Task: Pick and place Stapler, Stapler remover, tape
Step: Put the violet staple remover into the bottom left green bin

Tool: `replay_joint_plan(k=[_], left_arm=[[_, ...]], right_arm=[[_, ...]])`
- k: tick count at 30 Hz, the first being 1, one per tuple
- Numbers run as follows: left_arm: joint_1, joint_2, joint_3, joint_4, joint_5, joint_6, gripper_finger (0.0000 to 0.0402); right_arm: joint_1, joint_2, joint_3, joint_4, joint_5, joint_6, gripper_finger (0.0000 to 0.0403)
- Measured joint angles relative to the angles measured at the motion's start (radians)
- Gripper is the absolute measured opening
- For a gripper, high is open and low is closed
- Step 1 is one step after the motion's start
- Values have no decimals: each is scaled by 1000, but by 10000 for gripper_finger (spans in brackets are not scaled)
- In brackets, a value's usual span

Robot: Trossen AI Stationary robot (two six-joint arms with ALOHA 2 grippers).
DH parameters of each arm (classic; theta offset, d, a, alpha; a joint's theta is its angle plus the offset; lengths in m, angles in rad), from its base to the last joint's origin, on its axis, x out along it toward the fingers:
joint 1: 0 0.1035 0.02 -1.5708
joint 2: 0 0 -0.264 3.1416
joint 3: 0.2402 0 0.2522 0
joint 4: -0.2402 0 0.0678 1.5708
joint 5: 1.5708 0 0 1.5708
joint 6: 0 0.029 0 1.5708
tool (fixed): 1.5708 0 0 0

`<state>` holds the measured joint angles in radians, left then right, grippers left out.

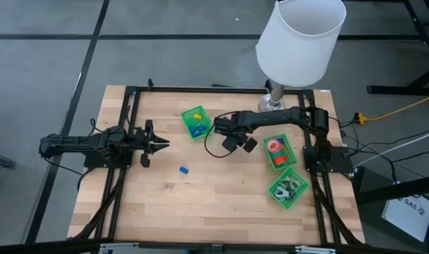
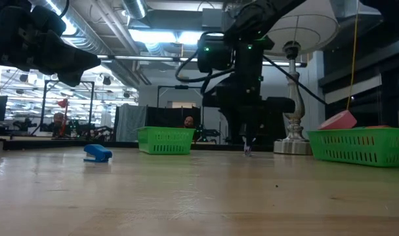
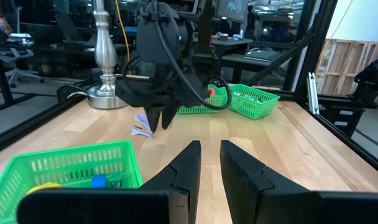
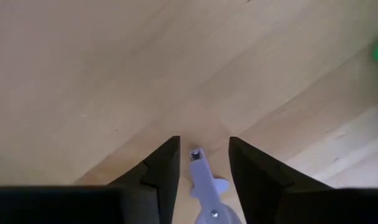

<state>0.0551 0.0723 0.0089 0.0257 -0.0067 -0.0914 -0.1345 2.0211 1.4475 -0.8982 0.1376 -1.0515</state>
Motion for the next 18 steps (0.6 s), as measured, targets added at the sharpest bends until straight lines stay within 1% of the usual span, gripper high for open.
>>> replay_joint_plan(k=[4,8,12,18], left_arm=[[0,0,0,0,0,0,58],[0,0,0,0,0,0,58],[0,0,0,0,0,0,58],[0,0,0,0,0,0,58]], right_arm=[[-8,2,0,2,8,-46,124],[-20,2,0,1,8,-31,112],[-21,2,0,-19,9,-12,115],[-24,2,0,-29,8,-2,133]])
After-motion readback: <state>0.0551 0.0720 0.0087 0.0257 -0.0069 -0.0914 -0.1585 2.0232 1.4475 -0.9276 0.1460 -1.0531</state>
